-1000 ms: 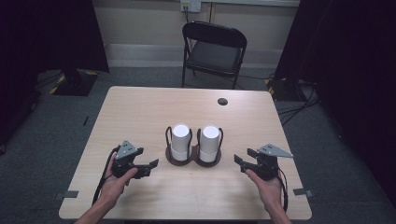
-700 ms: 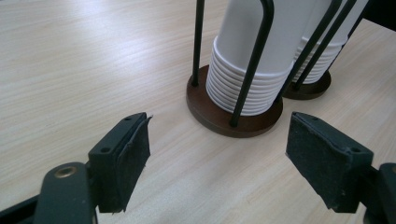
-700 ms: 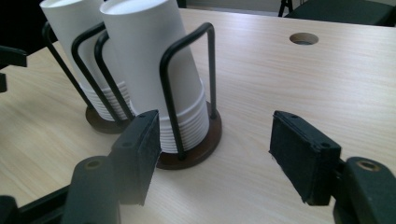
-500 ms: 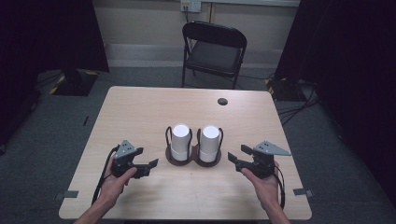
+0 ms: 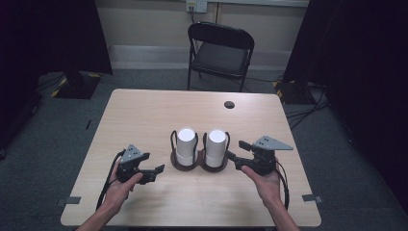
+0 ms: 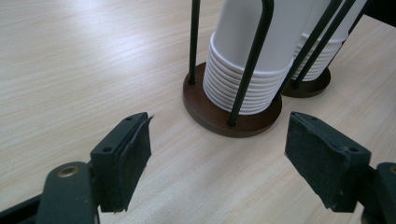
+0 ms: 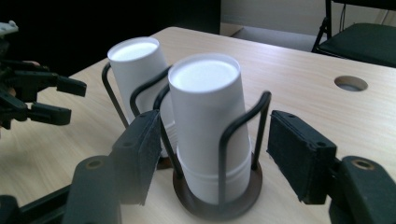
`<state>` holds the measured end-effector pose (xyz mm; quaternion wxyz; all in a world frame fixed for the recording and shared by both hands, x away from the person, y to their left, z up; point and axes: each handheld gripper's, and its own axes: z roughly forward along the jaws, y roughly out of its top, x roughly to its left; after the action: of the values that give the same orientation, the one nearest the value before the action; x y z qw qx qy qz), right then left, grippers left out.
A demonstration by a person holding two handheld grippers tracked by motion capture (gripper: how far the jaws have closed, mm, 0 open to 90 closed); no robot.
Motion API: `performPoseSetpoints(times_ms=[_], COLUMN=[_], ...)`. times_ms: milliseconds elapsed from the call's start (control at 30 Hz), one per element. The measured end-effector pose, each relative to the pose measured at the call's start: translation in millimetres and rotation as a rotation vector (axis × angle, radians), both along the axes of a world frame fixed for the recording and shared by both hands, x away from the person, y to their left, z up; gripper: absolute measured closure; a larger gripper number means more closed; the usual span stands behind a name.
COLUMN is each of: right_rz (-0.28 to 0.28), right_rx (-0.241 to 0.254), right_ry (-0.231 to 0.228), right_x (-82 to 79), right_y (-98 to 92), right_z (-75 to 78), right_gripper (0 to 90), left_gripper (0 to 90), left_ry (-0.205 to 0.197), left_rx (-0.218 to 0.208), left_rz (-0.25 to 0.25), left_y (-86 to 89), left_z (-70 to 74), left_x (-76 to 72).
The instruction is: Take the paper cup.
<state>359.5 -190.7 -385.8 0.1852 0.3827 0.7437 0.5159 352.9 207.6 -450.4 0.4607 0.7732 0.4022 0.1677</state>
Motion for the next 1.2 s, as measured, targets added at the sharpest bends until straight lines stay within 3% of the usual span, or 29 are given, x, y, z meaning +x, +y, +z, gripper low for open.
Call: performPoseSetpoints(times_ms=[467,800,933,1200], right_rz=[0.051,0.071,0.077,0.087], right_rx=[-0.011,-0.028,-0.037,-0.039], right_ry=[-0.035,-0.034,-0.021,-0.018], right_x=[26.4,46.0,53.0,56.7], right_y=[22.4,36.2,40.4,42.4], right_z=[18.9,18.5,11.6,6.2], right_gripper=[31.4,26.7,25.9,25.7], left_gripper=[22.2,22.2,19.9,18.5], left_ry=[0.01,-0.005,-0.02,-0.038], left_rx=[0.007,0.017,0.017,0.026], left_rz=[-0.007,-0.032,-0.031,-0.037], left_y=[-2.4,-4.8,-5.3,-9.6], left_z=[0.5,0.9,1.2,1.2], left_x=[-0.8,-3.6,-4.2,-5.1])
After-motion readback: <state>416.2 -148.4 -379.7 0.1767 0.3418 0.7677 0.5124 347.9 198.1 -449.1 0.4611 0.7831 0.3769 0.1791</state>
